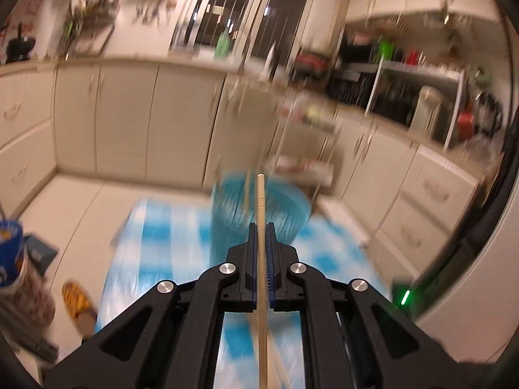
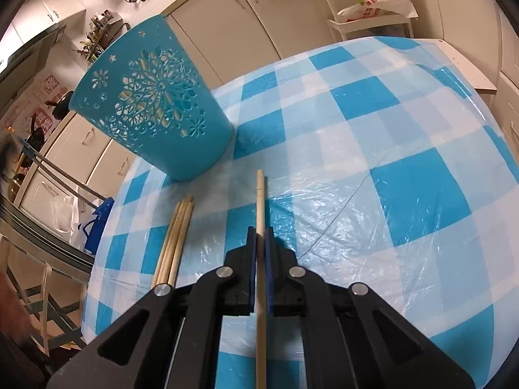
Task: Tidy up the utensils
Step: 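Lift the left tool's stick over the teal cup and release it inside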
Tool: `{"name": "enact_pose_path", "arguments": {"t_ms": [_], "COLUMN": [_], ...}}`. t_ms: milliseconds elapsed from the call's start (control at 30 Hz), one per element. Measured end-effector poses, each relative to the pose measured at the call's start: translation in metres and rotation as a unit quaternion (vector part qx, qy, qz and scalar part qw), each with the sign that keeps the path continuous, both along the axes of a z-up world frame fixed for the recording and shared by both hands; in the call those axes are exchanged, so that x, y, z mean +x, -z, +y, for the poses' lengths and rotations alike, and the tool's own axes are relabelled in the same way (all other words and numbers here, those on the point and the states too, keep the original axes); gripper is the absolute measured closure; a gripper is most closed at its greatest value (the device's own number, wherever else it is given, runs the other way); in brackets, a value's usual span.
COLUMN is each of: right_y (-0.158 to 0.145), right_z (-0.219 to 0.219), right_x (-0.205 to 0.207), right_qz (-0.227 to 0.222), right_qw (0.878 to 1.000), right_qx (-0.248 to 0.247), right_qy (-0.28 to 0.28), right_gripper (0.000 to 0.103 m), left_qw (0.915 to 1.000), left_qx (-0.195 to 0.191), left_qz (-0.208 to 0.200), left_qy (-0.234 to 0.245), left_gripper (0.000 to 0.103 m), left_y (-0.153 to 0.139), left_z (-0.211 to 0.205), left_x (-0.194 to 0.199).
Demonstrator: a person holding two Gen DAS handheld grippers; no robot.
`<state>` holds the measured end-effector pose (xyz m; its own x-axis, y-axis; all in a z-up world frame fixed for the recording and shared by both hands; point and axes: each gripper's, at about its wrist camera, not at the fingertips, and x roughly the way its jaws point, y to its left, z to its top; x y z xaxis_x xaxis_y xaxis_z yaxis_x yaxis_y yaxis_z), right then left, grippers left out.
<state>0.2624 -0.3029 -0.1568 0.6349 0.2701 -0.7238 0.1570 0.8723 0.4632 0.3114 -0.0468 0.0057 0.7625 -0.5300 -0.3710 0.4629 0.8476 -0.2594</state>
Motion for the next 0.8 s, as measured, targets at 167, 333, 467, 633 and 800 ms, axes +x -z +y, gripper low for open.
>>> {"name": "enact_pose_path", "arguments": {"t_ms": [167,333,467,633,800], "right_y": [0.001,0.003,0.004,0.004,0.005], "right_z": [-0.001,-0.002,-0.002,-0.001,-0.002], "right_x": [-0.005,-0.005,-0.005,-0.004,-0.003], "right_qz": [-0.002,-0.004,-0.005,-0.006,-0.006], "right_qw": [1.000,1.000,1.000,1.000,0.999], "right_qx": [0.008,0.013,0.017,0.020,0.029], "right_qy": [-0.003,-0.007,-0.008,-0.013,-0.016], "right_gripper": [0.097,0.097,0.097,0.097,0.097], "left_qw": [0.9962,0.9879,0.9846,0.9842,0.9850], "left_qx": [-0.041,-0.064,-0.069,-0.058,-0.026], "left_qz": [-0.077,-0.141,-0.155,-0.144,-0.138], "left_qy": [0.004,-0.014,-0.043,-0.085,-0.100], "left_gripper": [0.099,0.099,0.098,0.098,0.098], "left_y": [-0.037,-0.066,-0.063,-0.035,-0.017], "left_z": [-0.018,-0.043,-0.058,-0.070,-0.080], "left_x": [0.017,0.052,0.084,0.115,0.122]}}
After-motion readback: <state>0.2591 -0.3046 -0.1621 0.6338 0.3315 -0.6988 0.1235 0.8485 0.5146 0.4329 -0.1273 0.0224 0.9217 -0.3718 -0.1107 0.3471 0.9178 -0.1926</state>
